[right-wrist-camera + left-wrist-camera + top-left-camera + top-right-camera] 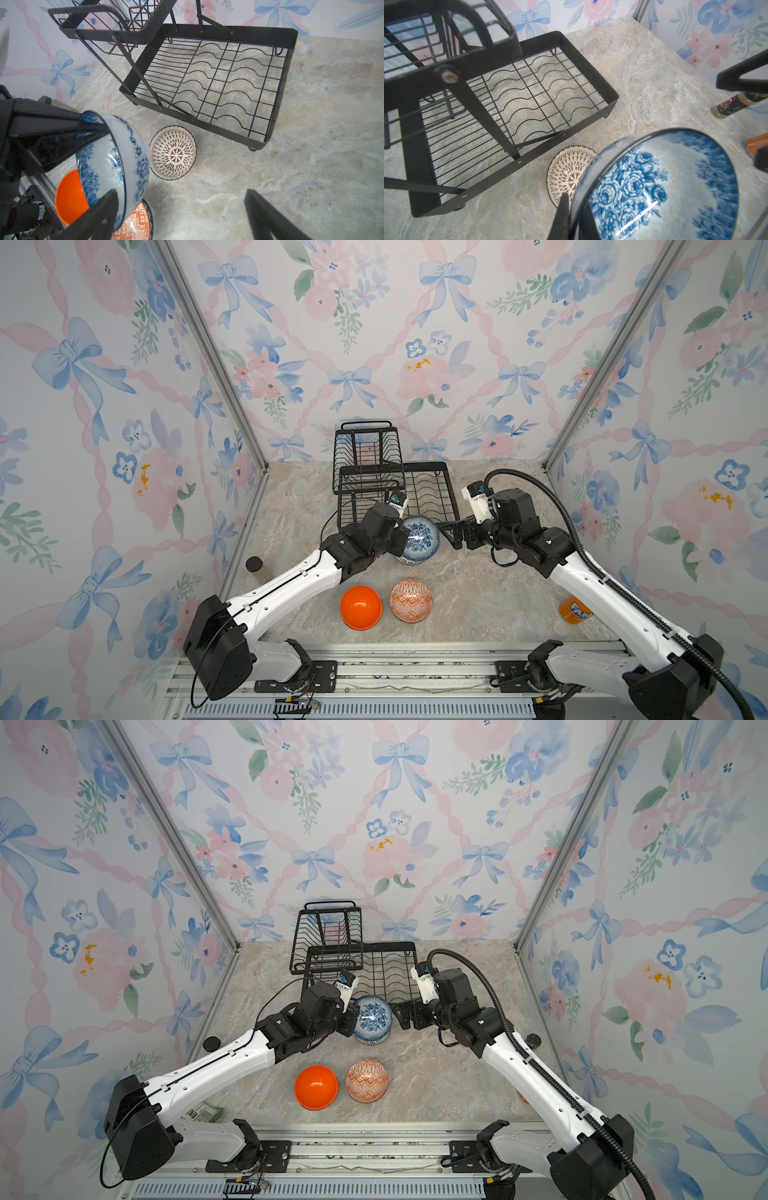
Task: Load the bowls into the dish rack
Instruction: 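Carry the blue bowl toward the right gripper while the right gripper reaches for its rim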
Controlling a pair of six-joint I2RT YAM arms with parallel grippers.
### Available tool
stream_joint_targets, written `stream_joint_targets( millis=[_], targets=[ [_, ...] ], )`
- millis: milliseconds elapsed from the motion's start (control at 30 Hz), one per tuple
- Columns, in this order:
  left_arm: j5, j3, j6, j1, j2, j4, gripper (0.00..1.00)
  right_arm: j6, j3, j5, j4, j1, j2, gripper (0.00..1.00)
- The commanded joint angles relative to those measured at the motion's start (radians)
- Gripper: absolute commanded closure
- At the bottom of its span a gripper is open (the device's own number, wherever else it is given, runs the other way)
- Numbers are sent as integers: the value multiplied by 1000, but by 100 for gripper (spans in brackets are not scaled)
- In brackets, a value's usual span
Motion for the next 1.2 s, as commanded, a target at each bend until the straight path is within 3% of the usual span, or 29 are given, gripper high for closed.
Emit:
stream_joint_targets(
  millis=[0, 233, 467, 833, 1033, 1167],
  targets=[
    [9, 43, 14, -5, 7, 68, 100, 12, 37, -13, 19, 20, 22, 3],
    [18, 48, 17, -5, 15, 77, 100, 20, 45, -20, 34, 39, 58, 0],
    [15, 45, 17, -5, 25, 85, 100, 22, 62, -28, 34, 50, 95, 9],
    [17, 44, 15, -5, 38, 97, 100, 25, 75, -21, 22, 64, 132, 38],
    [13, 48, 9, -5, 49, 97, 100, 27, 98, 20, -2, 86, 152, 49],
    [9, 47, 8, -7, 51, 97, 100, 29, 102, 45, -12, 93, 156, 63]
  ],
)
